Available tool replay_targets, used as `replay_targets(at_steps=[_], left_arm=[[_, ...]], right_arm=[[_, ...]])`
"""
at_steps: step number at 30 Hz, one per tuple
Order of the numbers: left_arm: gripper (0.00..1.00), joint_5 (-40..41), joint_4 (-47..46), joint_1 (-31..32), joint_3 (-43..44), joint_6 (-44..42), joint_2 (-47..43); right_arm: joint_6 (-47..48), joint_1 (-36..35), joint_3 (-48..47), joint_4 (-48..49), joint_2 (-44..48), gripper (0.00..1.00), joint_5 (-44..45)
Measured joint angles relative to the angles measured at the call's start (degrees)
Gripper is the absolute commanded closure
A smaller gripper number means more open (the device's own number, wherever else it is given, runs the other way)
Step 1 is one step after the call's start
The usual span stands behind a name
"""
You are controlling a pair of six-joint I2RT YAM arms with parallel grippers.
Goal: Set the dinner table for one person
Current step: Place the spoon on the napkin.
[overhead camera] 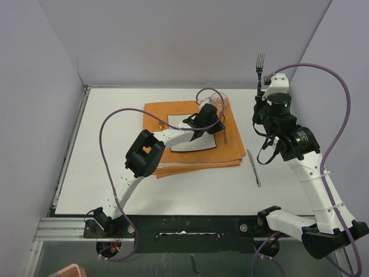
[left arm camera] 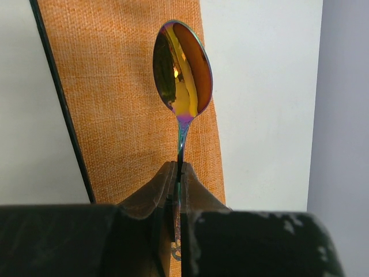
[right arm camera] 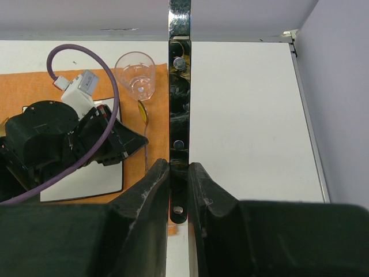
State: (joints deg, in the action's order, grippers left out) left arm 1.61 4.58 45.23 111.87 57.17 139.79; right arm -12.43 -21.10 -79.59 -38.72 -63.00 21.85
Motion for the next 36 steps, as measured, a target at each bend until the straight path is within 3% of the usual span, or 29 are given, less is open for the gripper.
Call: replay_targets(at_steps=[12, 22, 31, 36], left_arm=[[1.0, -1.97, -3.8, 0.74, -2.6, 2.19, 1.46], [0.47, -4.37, -7.39, 0.68, -3.41, 2.95, 2.21], [0.43, -3.96, -8.81, 0.31, -4.98, -0.94, 0.39], [0.42, 1.6, -0.44, 0.02, -9.42, -10.32, -8.24]], right_arm=[[0.02, 0.0, 0.0, 0.0, -0.02, 1.0, 0.02], [0.04, 0.0, 0.0, 0.02, -0.59, 1.0, 0.02], [0.48, 0.0, 0.72, 0.66, -0.52, 1.0, -0.09], [0.83, 0.0, 3.65, 1.7, -0.31, 1.0, -1.77]])
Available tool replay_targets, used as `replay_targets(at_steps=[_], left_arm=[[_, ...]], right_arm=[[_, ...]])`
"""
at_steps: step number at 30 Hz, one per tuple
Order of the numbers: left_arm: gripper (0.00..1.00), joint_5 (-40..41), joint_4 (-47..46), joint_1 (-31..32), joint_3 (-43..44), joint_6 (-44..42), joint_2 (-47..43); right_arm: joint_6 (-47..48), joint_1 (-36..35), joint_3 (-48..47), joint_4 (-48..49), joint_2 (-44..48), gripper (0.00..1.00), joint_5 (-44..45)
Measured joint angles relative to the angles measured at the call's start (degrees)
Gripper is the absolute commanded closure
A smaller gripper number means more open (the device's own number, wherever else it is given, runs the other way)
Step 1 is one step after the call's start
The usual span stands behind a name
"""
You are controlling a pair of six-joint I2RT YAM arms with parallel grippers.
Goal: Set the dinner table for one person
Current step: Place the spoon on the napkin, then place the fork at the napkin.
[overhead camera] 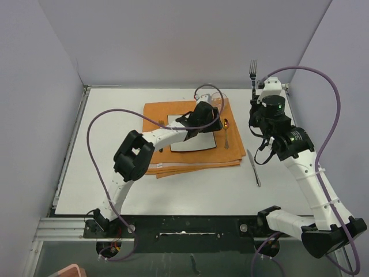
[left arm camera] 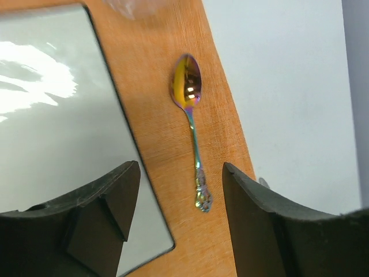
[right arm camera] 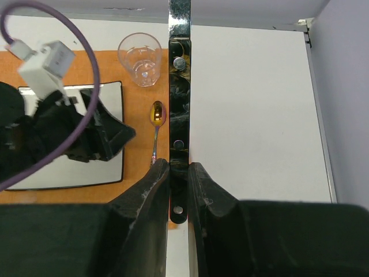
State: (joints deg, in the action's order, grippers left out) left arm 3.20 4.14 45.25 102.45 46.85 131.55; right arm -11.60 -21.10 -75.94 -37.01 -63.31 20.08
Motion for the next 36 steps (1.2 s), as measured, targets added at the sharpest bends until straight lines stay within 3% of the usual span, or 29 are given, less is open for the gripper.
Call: replay_targets(at_steps=[4, 7, 13, 17, 25, 31, 36], left_arm=[[0.39, 8.48, 5.09, -0.17, -4.31, -11.26, -13.22], [0.38, 15.13, 5.73, -0.48, -10.47, -19.61, -28.65], [0.38, 25.7, 4.68, -1.49, -16.96, -31.21, -54.95], [0.38, 30.23, 5.55, -1.31, -22.69, -34.21, -64.83], [0.37, 34.6, 14.49, -1.14, -31.56, -35.28, -69.9], [0.34, 35.36, 18.67, -1.36, -36.41, -33.14, -70.77], [0.35, 31.87, 20.2, -4.52, -41.16, -26.53, -70.73]], right_arm=[[-0.09, 0.0, 0.11, 0.81, 0.09, 1.0, -1.7], [-0.74, 0.07, 0.11, 2.51, -0.28, 1.0, -6.73], [-4.46, 0.02, 0.52, 8.59, -5.03, 1.0, -22.97], [-7.87, -0.66, 1.44, 13.53, -10.86, 1.0, -33.29], [-12.46, -7.76, 0.85, 20.68, -24.11, 1.0, -48.22], [-11.32, -14.56, -1.22, 20.13, -29.27, 1.0, -49.99], [-9.79, -14.93, -2.1, 19.76, -28.06, 1.0, -50.66]])
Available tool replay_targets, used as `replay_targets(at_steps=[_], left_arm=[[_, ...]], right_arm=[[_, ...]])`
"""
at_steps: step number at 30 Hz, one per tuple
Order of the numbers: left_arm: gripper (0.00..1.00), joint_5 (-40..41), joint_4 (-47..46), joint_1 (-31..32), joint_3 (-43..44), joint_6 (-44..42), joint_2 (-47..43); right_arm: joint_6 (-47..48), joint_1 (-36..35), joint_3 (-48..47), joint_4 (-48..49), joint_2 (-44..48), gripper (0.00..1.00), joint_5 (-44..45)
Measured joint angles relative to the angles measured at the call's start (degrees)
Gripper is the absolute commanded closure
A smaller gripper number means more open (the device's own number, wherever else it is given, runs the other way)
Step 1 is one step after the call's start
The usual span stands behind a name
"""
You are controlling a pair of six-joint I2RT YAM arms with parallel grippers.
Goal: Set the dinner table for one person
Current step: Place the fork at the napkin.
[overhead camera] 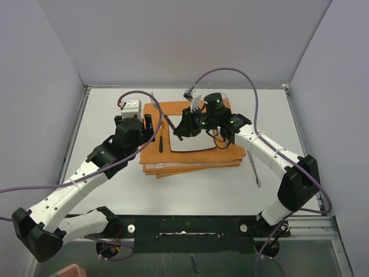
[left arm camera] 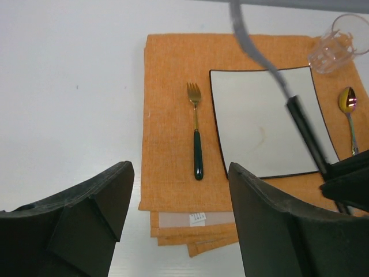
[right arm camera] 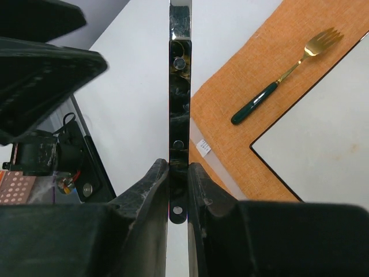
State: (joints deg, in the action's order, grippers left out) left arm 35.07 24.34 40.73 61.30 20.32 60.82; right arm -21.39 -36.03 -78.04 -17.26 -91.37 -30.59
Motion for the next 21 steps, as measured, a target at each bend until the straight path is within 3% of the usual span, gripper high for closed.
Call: replay_targets(at_steps=[11, 16, 21], left_arm=[[0.37, -10.62, -4.7, -4.9, -5.16, 9.75, 3.54], [0.38, -21.49, -15.69, -7.08, -8.24, 12.07, 4.13], [0.37, -37.03, -29.16, -13.38, -14.21, 18.53, 3.69]], right_arm=[[3.58, 0.74, 0.04, -0.96, 6.29, 1.0, -0.24], [4.66, 0.76, 0.28, -2.27, 6.32, 1.0, -0.28], [5.29, 1.46, 0.33, -3.13, 6.32, 1.0, -0.33]])
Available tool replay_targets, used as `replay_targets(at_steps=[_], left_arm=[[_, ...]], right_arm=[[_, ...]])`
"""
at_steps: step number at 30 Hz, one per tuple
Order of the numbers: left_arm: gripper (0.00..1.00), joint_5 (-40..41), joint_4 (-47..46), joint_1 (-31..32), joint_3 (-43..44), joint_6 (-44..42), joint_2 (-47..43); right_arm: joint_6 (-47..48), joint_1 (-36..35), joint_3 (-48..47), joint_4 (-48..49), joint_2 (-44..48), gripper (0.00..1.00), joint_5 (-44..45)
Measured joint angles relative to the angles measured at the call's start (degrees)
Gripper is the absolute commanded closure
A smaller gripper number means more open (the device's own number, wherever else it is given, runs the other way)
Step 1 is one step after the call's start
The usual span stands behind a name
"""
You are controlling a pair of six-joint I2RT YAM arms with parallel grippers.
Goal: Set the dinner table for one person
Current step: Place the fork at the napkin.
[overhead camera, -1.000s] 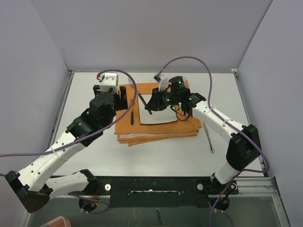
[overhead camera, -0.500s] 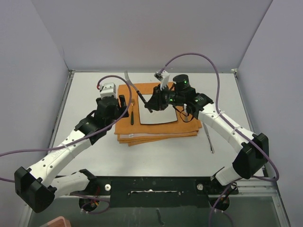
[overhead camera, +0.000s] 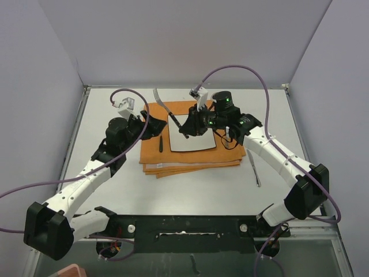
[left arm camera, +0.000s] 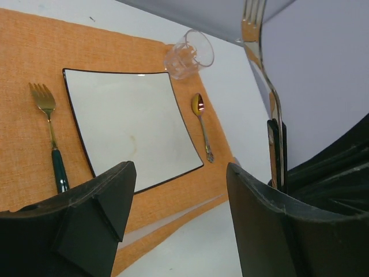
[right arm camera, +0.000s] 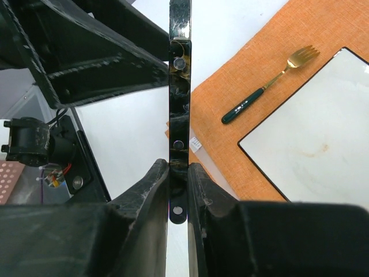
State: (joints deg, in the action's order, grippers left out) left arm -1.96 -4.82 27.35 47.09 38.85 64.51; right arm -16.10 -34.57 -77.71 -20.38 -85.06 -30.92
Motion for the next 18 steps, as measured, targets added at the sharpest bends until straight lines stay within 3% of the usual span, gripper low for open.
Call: replay_targets(at_steps=[5, 11, 18], left_arm=[[0.37, -12.17, -10.38, -6.97, -6.49, 7.5, -2.95], [0.37, -23.15, -28.63, -9.27, -11.08, 17.53, -2.56], [0.4, -33.07, -62.49, -9.46, -12.33, 34.86, 15.74]], right_arm=[[0.31, 1.62, 0.74, 0.11, 0.17, 1.0, -0.13], [0.24, 2.38, 1.14, 0.17, 0.17, 1.0, -0.26], [0.0, 2.78, 1.14, 0.37, 0.17, 1.0, -1.33]])
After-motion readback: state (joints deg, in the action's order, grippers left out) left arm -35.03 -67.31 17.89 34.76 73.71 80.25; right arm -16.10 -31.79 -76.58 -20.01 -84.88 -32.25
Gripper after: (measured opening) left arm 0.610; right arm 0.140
